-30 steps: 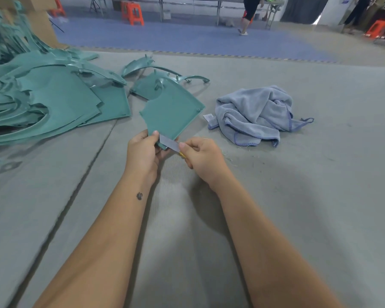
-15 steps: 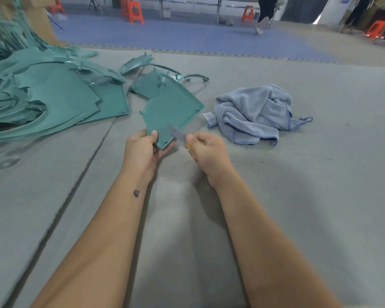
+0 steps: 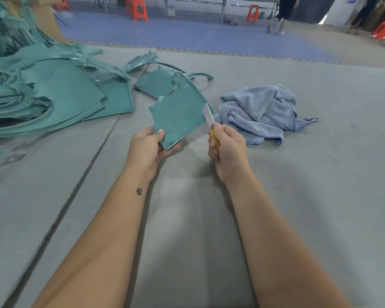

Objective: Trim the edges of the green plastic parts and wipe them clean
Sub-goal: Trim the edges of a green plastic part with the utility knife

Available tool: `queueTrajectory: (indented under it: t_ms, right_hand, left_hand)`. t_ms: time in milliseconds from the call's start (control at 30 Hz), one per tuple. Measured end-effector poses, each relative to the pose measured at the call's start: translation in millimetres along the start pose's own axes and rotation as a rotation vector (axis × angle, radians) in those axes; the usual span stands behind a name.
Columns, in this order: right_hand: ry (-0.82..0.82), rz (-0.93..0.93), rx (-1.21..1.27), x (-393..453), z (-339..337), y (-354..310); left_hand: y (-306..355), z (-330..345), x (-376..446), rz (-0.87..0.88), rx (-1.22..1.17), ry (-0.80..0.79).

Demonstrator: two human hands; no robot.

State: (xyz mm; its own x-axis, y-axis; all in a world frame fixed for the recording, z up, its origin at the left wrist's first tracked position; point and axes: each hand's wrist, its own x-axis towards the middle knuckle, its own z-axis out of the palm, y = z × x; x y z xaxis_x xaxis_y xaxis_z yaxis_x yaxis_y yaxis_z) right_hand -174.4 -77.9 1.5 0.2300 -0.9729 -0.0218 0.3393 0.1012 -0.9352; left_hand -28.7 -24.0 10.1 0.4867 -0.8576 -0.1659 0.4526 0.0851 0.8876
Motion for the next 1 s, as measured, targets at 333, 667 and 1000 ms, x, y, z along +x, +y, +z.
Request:
queueTrajectory:
  t_ms: [333,667,1000]
  right_hand:
    - [-0.312,-0.154,-0.574,-9.4,8.2,10.5]
    - [-0.187,-0.152,-0.489,-3.5,7.0,12.8]
    - [0.059,-0.029,-0.026,5.0,-0.4,2.1]
  left_hand:
    - [2.9,-0.8,-2.3,-0.004,-0.083,-0.008]
    - [4.1,-3.5,0.9,-0.049,-0.154,-0.014]
    - [8.2,-3.2,-3.7,-0.065,-0.093,-0.019]
